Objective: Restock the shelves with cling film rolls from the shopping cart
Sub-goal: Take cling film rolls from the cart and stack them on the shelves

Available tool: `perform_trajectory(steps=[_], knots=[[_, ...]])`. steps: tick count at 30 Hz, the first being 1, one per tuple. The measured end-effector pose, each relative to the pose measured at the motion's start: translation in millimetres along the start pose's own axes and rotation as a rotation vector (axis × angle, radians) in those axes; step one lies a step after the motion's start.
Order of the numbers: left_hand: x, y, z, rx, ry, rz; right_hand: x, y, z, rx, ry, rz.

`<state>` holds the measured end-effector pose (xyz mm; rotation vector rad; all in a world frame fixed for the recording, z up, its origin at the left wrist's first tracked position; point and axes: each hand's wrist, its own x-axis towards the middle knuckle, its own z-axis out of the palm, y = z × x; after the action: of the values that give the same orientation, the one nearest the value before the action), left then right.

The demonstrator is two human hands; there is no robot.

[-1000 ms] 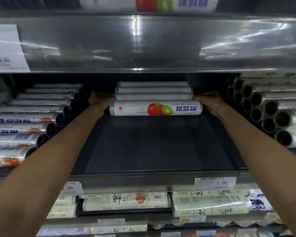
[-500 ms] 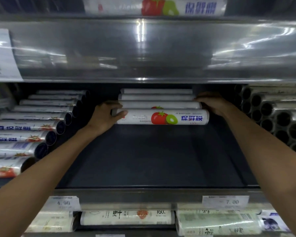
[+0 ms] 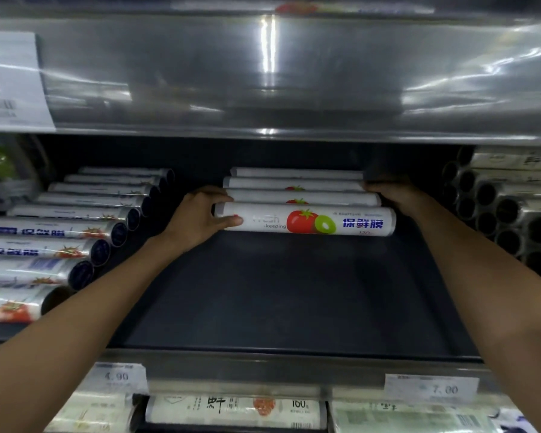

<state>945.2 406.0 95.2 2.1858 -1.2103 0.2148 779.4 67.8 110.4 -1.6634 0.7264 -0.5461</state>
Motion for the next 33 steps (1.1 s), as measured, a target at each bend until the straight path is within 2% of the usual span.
perform_trajectory(steps=[5,7,10,19,24,28,31,33], knots=[[-2.2,0.7,2.1,0.024,0.018,-0.010,4.2,0.3,-5.9,-0.011,-0.111,0.026],[-2.8,0.9,1.4,0.036,0.019,-0.005,10.7,-0.2,-3.7,-0.053,-0.096,0.012],[-3.5,0.6,0.9,0.045,0.024,0.005,16.1,-1.6,-0.8,-0.176,-0.055,-0.055],[-8.7,-2.8,-1.7,0.054,0.064,0.023,21.5,-13.7,-7.7,-0.568,-0.110,-0.088],[-11.3,-3.6,-4.0,0.065,0.071,0.012,28.6,-3.5,-13.6,-0.461,0.072,-0.238],[-10.2,-2.6,-2.3,0.065,0.083,0.000,34.1,3.9,-11.6,-0.553,-0.096,-0.255],[-10.3,-3.8,-1.4,0.064,0.082,-0.002,43.8,6.9,-12.6,-0.633,-0.083,-0.337],[-10.1,-5.0,-0.7,0.062,0.079,0.000,46.7,7.5,-9.0,-0.595,-0.047,-0.369]])
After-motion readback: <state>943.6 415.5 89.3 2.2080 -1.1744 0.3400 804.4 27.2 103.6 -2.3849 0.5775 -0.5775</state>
